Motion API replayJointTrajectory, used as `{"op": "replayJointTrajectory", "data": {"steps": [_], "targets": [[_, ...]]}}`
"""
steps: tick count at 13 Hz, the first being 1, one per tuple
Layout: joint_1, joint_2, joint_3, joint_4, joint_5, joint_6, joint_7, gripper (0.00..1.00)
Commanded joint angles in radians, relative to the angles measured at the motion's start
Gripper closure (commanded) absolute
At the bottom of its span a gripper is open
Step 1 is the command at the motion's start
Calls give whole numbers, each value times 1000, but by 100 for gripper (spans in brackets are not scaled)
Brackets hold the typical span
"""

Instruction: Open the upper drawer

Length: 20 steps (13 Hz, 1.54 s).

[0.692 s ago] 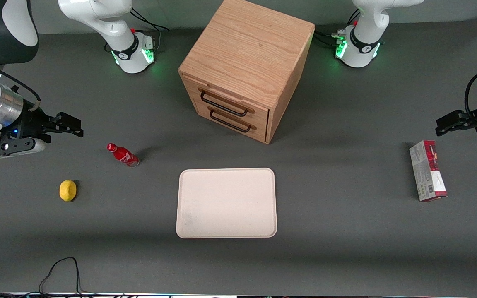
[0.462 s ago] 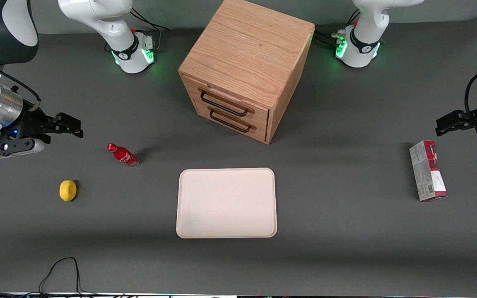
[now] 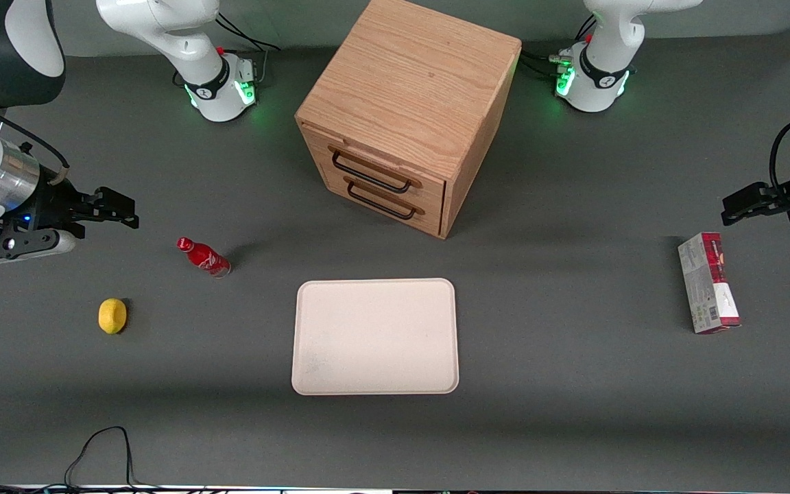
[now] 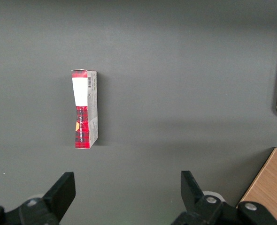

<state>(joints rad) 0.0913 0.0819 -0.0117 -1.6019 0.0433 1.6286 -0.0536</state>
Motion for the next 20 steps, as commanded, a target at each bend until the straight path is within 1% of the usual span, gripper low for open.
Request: {"op": "replayJointTrajectory", "data": {"steps": [1, 4, 7, 9, 13, 16, 18, 19, 20], "targets": [[-8, 4, 15, 13, 0, 4, 1, 0], [10, 15, 15, 17, 0, 4, 3, 0], [10, 71, 18, 69, 6, 4, -11, 0], [27, 73, 38, 85, 4, 4, -12, 0], [145, 91, 39, 102, 4, 4, -14, 0], [252, 110, 39, 118, 6, 4, -9, 0], [284, 120, 53, 132, 10, 5, -14, 0], [309, 127, 70, 135, 10, 4, -47, 0], [314, 136, 79, 137, 18, 4, -72, 0]]}}
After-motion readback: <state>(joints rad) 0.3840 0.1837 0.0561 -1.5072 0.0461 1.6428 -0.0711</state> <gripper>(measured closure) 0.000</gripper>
